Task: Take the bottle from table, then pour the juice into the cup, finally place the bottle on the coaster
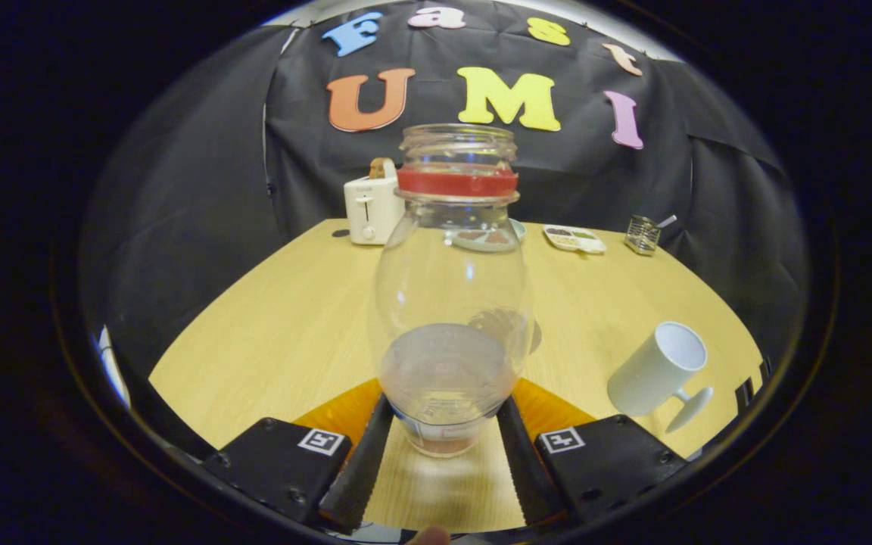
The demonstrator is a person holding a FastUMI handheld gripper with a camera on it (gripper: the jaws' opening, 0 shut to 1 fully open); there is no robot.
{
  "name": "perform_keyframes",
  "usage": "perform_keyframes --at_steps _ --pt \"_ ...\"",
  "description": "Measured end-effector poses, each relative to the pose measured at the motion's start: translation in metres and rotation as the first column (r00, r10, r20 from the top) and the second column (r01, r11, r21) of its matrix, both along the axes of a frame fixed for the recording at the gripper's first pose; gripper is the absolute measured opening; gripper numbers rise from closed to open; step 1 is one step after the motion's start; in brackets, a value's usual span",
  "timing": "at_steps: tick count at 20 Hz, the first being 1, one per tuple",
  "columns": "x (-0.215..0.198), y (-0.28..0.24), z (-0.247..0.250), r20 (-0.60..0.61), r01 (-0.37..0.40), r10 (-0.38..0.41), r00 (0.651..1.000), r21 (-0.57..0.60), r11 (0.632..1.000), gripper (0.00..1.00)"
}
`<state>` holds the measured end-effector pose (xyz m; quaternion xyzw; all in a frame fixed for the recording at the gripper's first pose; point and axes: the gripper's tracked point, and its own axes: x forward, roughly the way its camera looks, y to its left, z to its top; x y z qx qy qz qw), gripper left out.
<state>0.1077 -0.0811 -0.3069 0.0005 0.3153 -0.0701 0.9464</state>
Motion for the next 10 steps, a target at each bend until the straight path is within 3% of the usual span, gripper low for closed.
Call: perform_keyframes --at_steps 10 --pt "0.008 0.008 0.03 0.059 -0.015 0.0 0.998 0.248 0.969 0.77"
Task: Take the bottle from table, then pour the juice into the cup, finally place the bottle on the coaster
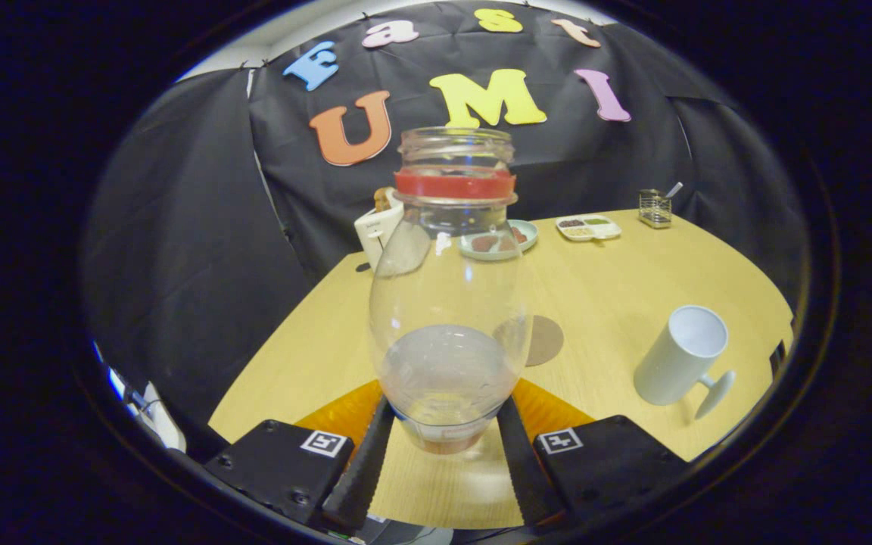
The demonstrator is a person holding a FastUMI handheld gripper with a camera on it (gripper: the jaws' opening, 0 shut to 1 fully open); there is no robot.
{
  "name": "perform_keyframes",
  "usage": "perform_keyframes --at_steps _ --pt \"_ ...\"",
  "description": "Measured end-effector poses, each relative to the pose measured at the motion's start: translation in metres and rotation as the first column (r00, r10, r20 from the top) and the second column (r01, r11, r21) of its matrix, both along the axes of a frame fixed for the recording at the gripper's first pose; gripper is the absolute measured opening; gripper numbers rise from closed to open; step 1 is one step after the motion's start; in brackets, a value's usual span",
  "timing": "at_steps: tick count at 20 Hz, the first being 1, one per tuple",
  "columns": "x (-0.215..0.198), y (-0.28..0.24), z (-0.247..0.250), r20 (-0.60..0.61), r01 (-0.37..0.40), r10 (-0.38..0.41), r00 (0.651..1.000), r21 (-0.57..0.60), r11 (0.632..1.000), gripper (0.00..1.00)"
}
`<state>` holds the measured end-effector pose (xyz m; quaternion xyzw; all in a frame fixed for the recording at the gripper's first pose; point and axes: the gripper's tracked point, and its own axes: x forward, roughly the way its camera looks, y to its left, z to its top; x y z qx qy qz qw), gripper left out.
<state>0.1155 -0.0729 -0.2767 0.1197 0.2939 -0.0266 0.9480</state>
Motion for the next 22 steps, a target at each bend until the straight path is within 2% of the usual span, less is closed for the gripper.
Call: perform_keyframes --at_steps 3,5,9,13,17,22 --pt "0.002 -0.005 0.009 0.007 0.037 -0.038 0.999 0.109 0.993 0.77" --pt "0.007 -0.005 0.017 0.019 0.065 -0.07 0.997 0.206 0.976 0.77" --pt "0.014 -0.009 0.033 0.054 0.103 -0.133 0.99 0.384 0.917 0.77" --pt "0.019 -0.015 0.032 0.051 0.121 -0.164 0.985 0.472 0.873 0.76" --pt "0.024 -0.015 0.038 0.065 0.109 -0.182 0.981 0.59 0.8 0.76" --pt "0.034 -0.022 0.028 0.023 0.149 -0.22 0.975 0.666 0.731 0.76"
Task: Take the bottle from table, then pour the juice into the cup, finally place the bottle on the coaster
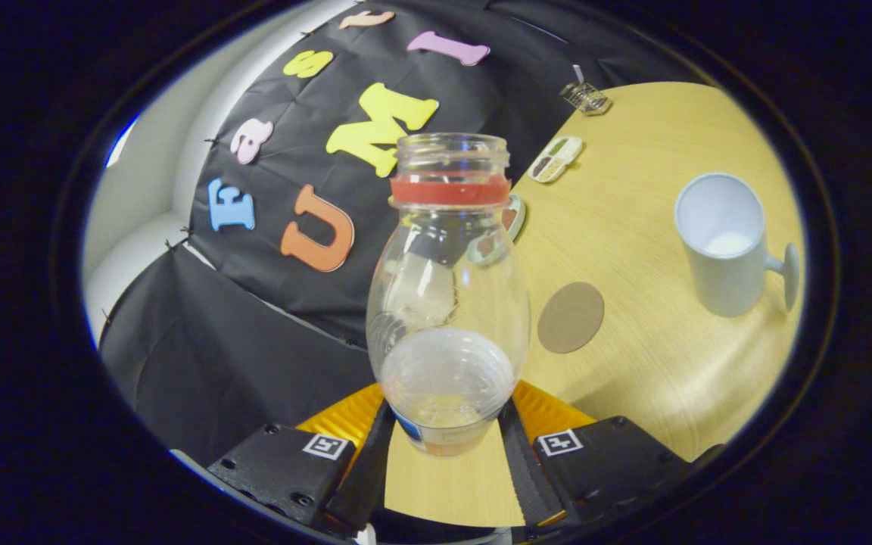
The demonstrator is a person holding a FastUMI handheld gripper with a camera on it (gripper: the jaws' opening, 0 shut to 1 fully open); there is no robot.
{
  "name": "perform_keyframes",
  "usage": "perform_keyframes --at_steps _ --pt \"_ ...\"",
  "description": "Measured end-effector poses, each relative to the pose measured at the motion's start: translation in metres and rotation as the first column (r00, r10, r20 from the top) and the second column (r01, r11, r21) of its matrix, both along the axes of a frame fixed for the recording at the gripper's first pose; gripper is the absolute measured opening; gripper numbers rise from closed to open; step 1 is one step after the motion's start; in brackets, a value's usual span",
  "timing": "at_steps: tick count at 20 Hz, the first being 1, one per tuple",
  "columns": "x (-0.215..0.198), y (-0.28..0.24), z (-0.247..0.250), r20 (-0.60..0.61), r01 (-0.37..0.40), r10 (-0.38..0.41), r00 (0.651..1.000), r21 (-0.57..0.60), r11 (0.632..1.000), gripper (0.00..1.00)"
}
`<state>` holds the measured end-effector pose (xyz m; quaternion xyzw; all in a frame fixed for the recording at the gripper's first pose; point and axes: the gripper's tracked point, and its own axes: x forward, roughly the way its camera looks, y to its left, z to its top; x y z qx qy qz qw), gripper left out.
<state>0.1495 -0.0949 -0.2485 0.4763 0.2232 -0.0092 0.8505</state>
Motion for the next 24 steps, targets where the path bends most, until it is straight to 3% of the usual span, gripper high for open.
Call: perform_keyframes --at_steps 10,24 --pt "0.008 -0.001 -0.005 -0.077 0.051 -0.037 0.996 0.193 0.98 0.76" --pt "0.02 -0.012 0.019 -0.112 0.156 -0.121 0.986 0.405 0.901 0.76"
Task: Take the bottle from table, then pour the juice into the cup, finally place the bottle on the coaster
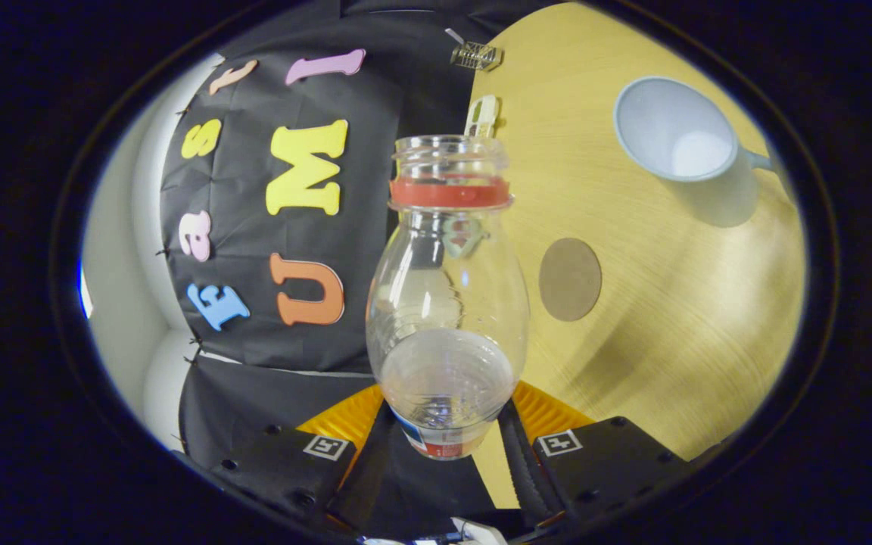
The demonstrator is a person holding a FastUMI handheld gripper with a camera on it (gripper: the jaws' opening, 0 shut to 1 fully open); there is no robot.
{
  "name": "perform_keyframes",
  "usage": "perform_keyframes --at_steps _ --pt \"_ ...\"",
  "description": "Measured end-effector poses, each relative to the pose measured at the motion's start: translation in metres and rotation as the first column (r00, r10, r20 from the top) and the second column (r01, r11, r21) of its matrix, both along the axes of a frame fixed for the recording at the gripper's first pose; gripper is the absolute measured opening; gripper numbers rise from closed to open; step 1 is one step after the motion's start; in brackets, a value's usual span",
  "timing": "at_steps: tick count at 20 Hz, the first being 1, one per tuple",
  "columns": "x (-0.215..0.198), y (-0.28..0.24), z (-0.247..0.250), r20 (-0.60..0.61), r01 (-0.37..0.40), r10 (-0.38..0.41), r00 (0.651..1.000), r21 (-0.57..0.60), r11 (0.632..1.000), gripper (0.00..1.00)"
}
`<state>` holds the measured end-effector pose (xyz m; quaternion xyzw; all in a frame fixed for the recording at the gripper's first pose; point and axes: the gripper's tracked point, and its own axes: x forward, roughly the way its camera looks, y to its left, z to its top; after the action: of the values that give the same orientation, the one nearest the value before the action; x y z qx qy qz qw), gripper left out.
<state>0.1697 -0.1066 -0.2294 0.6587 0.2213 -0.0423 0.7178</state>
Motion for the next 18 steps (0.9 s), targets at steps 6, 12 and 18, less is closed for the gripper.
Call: perform_keyframes --at_steps 6,12,18 --pt "0.001 -0.002 0.004 -0.02 0.016 -0.015 1.0 0.056 0.998 0.76" --pt "0.005 -0.007 0.014 -0.016 0.047 -0.046 0.999 0.136 0.99 0.76" --pt "0.006 -0.009 0.02 -0.03 0.076 -0.071 0.997 0.214 0.974 0.76"
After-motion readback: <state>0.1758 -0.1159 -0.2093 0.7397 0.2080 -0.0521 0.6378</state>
